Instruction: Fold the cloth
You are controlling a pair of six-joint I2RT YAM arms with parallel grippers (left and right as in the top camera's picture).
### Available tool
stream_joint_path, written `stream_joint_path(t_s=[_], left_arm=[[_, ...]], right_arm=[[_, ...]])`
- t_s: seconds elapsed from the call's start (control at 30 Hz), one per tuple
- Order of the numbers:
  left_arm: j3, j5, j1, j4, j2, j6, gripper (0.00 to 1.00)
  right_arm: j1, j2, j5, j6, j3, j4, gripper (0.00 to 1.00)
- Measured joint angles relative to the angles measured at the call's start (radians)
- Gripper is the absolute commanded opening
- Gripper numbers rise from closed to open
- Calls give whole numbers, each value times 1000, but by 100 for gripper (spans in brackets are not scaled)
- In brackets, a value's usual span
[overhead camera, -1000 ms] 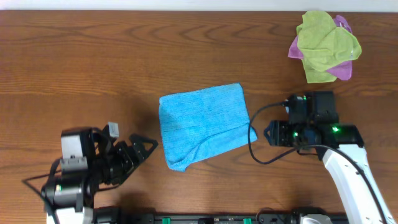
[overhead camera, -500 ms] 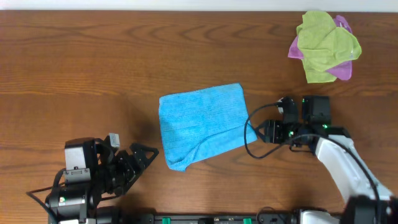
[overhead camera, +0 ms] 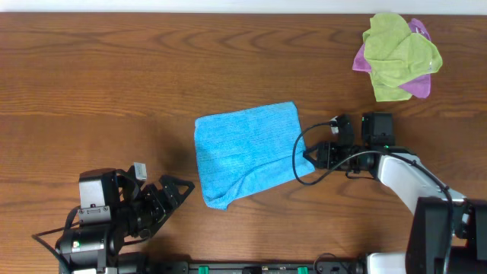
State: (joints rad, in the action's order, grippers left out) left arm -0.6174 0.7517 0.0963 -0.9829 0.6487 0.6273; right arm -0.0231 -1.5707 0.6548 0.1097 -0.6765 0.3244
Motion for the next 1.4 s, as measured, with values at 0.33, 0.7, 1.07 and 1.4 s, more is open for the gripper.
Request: stream_joint_path(t_s=[0.33,0.7,1.07,1.4], left_arm=[[0,0,0,3,0,-3,95],[0,0,0,3,0,-3,95],[0,-8,0,6,0,-3,95],[0,-12,0,14,0,-3,95]], right_arm=[[73,-35,6,39,0,-31,43],[74,-39,4,47,0,5,34],[83,-39,-49,51,0,20,21],[91,-39,-79,53,0,8,1]])
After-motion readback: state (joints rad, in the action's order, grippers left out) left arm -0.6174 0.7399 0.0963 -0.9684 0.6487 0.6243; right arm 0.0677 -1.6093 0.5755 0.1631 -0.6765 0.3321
